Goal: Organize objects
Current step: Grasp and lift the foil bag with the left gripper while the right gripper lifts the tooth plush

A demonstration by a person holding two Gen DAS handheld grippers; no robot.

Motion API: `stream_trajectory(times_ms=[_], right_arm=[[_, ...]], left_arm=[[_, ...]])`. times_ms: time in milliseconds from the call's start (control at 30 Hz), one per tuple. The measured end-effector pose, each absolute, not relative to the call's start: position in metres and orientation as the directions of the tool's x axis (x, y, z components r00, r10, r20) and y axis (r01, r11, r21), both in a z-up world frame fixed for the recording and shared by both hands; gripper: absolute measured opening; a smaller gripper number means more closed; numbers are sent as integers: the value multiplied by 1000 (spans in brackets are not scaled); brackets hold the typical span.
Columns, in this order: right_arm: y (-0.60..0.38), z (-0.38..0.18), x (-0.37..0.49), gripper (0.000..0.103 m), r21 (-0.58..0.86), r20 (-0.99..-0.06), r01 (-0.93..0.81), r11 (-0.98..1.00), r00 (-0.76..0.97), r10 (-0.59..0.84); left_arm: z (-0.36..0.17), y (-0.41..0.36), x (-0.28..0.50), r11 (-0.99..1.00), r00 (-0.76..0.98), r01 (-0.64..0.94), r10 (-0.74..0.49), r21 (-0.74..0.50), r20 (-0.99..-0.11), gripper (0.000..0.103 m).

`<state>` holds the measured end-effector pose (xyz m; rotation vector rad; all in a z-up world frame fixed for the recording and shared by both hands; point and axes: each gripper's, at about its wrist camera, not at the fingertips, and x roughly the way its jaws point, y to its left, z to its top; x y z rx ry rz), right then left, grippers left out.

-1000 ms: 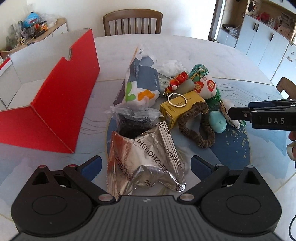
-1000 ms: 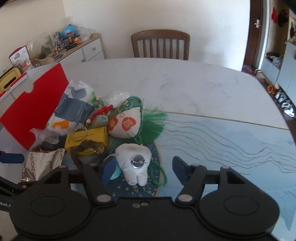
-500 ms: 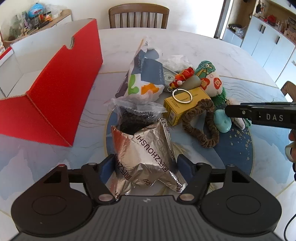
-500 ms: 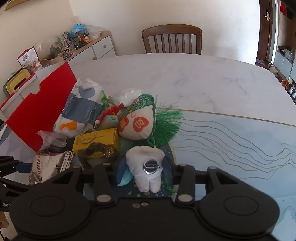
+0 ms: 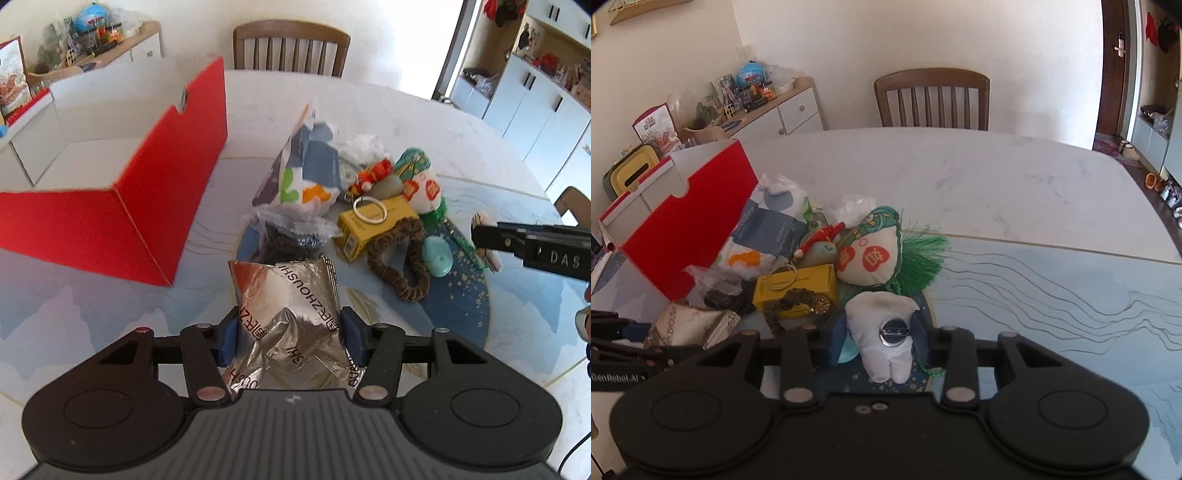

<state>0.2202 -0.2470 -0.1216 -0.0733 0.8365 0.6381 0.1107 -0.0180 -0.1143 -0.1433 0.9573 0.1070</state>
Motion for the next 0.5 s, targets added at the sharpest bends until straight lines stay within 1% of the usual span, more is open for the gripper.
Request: stream_trajectory(times_ms=[267,500], right_arm=[[-245,-96,198,36,171,-697,-573,801,504,510],[-220,-60,171,36,131,-665,-627,768,518,537]], left_arm=[[-82,-13,95,988,627,-130,16,-84,-779,54],[-48,8,82,988,677,-90,-30,-123,-735,54]])
